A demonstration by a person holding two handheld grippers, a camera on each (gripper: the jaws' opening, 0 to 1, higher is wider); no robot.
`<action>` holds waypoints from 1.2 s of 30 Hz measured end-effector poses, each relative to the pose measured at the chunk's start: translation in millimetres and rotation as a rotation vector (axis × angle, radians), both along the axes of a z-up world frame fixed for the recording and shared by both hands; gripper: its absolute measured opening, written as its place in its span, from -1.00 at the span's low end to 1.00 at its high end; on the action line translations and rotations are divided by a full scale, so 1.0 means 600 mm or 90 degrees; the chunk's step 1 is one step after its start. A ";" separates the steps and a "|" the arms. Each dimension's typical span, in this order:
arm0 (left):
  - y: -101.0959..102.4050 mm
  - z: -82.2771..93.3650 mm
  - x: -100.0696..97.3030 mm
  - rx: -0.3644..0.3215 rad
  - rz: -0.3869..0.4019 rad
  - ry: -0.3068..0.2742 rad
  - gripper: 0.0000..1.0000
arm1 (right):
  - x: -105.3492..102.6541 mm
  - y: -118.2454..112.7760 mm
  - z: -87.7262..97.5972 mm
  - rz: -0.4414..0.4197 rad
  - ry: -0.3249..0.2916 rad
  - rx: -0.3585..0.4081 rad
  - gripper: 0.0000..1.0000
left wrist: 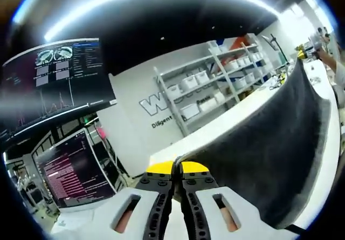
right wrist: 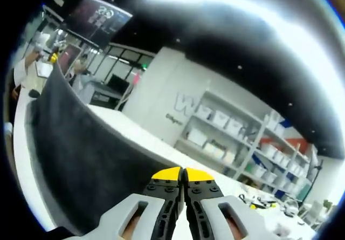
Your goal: Open the folded towel by lifting each exposed corner and separating the folded layers until the towel lies flat within the target outline without major curled edges
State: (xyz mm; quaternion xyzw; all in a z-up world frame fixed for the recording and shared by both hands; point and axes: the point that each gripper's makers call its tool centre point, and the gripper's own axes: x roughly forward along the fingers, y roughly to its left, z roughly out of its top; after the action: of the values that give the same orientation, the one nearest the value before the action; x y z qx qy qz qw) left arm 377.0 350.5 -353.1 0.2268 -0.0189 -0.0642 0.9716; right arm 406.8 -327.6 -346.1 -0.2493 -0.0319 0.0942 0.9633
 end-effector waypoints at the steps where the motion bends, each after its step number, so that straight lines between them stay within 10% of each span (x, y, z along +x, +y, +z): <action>1: 0.000 -0.003 0.006 0.001 -0.001 0.004 -0.97 | 0.006 0.000 -0.004 0.001 0.003 0.001 -1.00; 36: 0.017 -0.069 0.086 0.016 0.012 0.059 -0.97 | 0.092 0.021 -0.058 0.004 0.048 -0.040 -1.00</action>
State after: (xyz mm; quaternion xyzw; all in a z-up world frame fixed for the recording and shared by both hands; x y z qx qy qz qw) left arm 428.4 360.8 -394.8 0.2360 0.0292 -0.0656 0.9691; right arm 462.1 -314.8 -380.8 -0.2758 0.0066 0.1074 0.9552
